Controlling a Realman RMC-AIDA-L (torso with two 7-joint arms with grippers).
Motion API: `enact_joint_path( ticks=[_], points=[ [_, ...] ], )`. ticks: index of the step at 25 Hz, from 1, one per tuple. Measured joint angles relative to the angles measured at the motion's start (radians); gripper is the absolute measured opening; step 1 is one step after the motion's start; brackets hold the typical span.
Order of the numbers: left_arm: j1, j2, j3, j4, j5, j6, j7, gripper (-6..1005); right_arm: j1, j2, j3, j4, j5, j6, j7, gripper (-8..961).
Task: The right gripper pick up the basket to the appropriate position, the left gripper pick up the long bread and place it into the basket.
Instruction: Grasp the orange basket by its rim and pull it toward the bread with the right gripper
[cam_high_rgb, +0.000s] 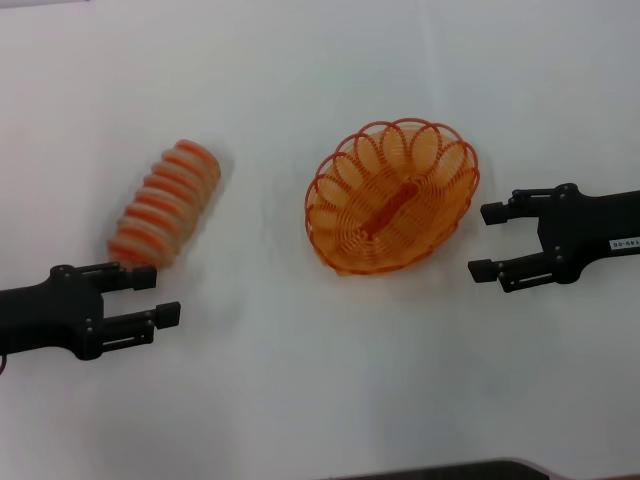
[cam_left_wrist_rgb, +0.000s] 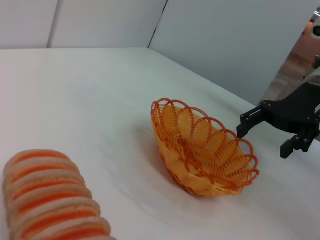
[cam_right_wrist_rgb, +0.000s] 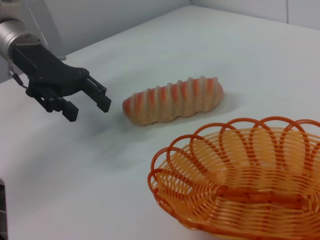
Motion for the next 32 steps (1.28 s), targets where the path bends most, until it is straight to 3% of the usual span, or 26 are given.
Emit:
enact_joint_path(
  ticks=[13, 21, 26, 32],
  points=[
    [0.007, 0.000, -0.009, 0.000, 0.000, -0.001, 0.000, 657, 0.005, -0.003, 0.011, -0.001, 0.009, -0.008, 0.000, 898],
    [0.007, -0.004, -0.026, -0.002, -0.004, -0.008, 0.000, 657, 0.013, -0.018, 0.148, -0.001, 0.148, -0.082, 0.027, 897],
    [0.004, -0.009, -0.074, -0.002, -0.009, -0.005, 0.006, 656, 0.068, -0.022, 0.190, 0.003, 0.188, 0.067, 0.195, 896],
    [-0.002, -0.017, -0.123, 0.001, -0.012, 0.003, 0.034, 656, 0.172, -0.025, 0.146, 0.007, 0.126, 0.243, 0.405, 896]
  ],
)
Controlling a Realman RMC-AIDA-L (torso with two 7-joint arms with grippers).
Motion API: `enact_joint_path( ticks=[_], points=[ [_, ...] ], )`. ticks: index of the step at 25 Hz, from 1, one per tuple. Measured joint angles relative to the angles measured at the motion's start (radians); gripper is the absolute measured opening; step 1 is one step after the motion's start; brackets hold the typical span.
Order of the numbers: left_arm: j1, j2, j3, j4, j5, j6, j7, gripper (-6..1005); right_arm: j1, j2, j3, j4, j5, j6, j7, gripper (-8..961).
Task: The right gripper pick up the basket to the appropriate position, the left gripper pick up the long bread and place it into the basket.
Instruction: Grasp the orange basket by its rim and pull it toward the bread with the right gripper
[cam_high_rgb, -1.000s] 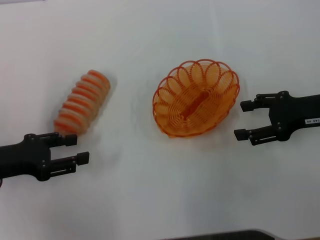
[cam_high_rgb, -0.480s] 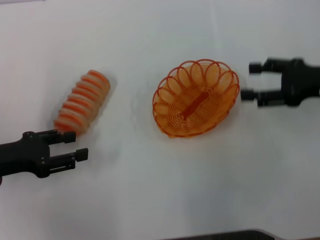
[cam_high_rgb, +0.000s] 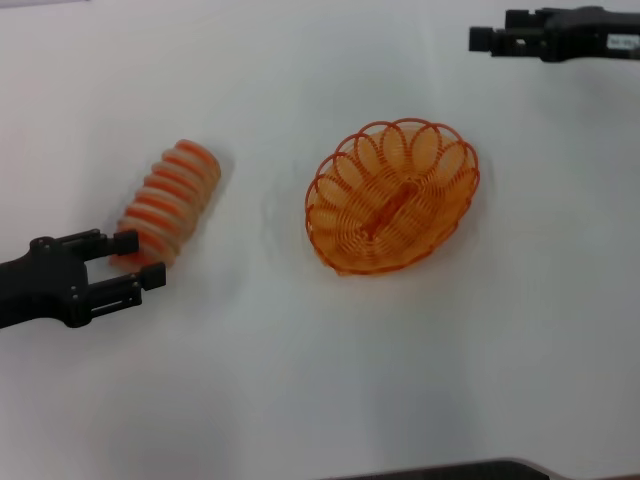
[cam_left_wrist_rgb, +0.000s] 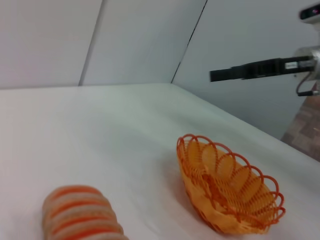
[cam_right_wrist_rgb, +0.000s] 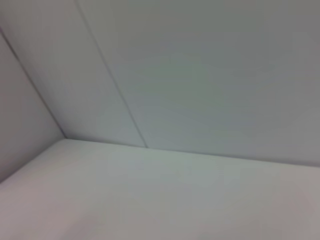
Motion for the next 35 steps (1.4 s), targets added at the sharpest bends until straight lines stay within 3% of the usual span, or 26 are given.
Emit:
enact_joint_path(
  ticks=[6, 16, 26, 35],
  points=[
    [-0.001, -0.011, -0.014, 0.007, -0.002, 0.001, 0.025, 657, 0.103, -0.012, -0.051, 0.009, -0.130, 0.090, 0.206, 895],
    [-0.008, -0.014, -0.030, 0.010, -0.036, 0.003, 0.063, 657, 0.199, 0.001, -0.227, 0.063, -0.303, 0.174, 0.366, 894],
    [-0.007, -0.012, -0.042, 0.033, -0.051, 0.003, 0.066, 657, 0.209, 0.009, -0.371, 0.083, -0.309, 0.185, 0.400, 893],
    [-0.002, -0.014, -0.041, 0.034, -0.051, 0.005, 0.067, 656, 0.211, 0.018, -0.395, 0.111, -0.362, 0.214, 0.426, 892]
  ],
)
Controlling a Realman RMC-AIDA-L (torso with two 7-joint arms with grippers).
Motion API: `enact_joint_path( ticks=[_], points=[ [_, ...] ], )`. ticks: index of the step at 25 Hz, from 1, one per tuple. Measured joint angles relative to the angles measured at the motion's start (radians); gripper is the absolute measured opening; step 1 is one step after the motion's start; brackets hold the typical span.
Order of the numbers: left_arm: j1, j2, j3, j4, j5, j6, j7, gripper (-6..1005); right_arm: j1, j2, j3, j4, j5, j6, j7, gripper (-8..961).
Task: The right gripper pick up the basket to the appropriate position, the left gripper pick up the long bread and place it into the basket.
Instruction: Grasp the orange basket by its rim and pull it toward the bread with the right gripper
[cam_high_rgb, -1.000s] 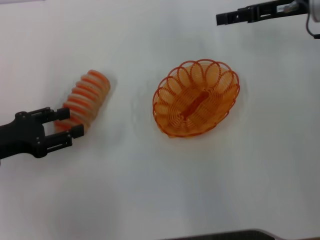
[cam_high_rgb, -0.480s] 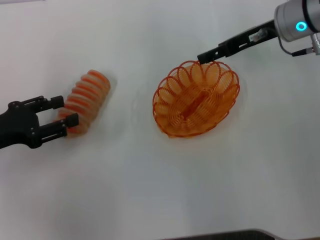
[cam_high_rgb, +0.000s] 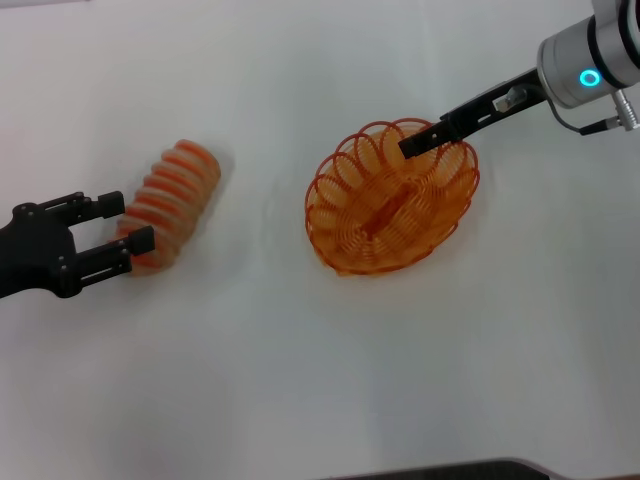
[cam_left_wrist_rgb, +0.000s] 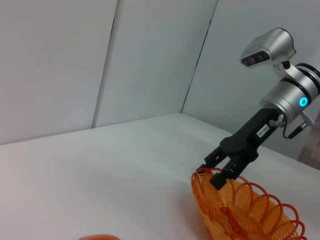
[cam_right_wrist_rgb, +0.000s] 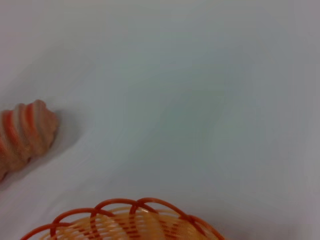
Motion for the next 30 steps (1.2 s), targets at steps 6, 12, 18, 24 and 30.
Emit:
enact_joint_path(
  ticks=[6, 12, 18, 24, 30],
  points=[
    [0.000, 0.000, 0.002, 0.000, 0.000, -0.001, 0.001, 656, 0.001, 0.005, -0.009, 0.008, -0.001, 0.014, -0.002, 876],
    [-0.001, 0.000, 0.004, 0.000, 0.003, 0.000, 0.001, 656, 0.008, 0.010, -0.033, 0.008, -0.001, 0.030, 0.016, 782],
    [0.000, 0.000, 0.005, 0.000, 0.006, 0.001, 0.001, 656, 0.012, 0.019, -0.044, 0.009, -0.001, 0.048, 0.030, 639],
    [0.002, 0.000, 0.007, 0.000, 0.007, 0.002, 0.001, 656, 0.015, 0.021, -0.059, 0.012, -0.002, 0.039, 0.038, 377],
    [0.003, 0.000, 0.008, 0.000, 0.009, 0.002, 0.001, 656, 0.010, 0.019, -0.050, 0.006, -0.001, 0.014, 0.059, 151]
  ],
)
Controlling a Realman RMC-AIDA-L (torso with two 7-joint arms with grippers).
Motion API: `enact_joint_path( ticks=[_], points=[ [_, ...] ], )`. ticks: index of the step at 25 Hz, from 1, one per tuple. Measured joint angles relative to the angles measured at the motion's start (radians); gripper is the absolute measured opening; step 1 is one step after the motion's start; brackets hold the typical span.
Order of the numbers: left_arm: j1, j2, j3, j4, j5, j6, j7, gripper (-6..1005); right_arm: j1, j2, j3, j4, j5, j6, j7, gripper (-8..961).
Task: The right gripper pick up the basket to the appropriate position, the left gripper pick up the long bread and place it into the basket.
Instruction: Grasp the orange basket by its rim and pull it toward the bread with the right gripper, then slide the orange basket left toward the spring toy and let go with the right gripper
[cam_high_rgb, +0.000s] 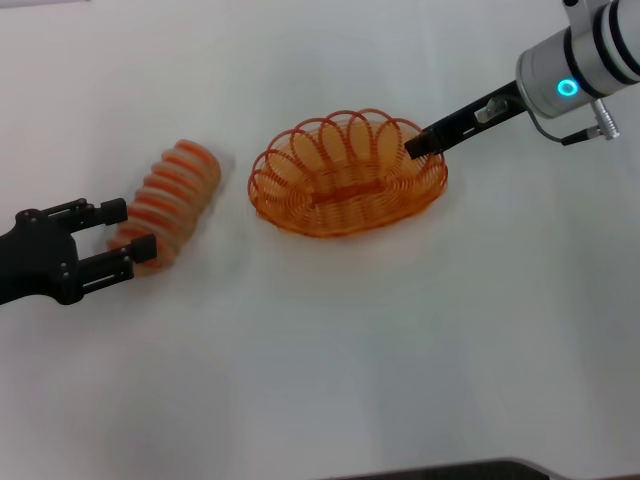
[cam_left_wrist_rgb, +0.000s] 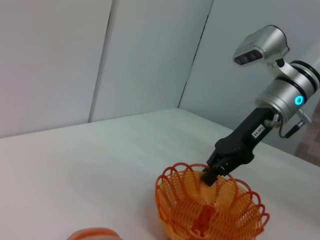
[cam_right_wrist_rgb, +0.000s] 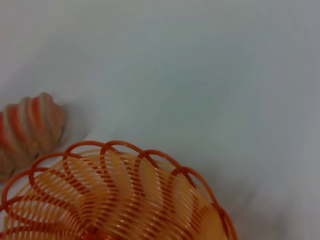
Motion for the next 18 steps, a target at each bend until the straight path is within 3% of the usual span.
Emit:
enact_joint_path(
  ticks=[3, 18],
  points=[
    [0.000, 0.000, 0.000, 0.000, 0.000, 0.000, 0.003, 656, -0.005, -0.004, 0.024, -0.008, 0.007, -0.033, 0.001, 77],
    [-0.002, -0.002, 0.000, 0.000, 0.000, 0.001, 0.025, 655, -0.008, -0.003, 0.159, -0.051, 0.012, -0.191, 0.007, 74]
  ],
)
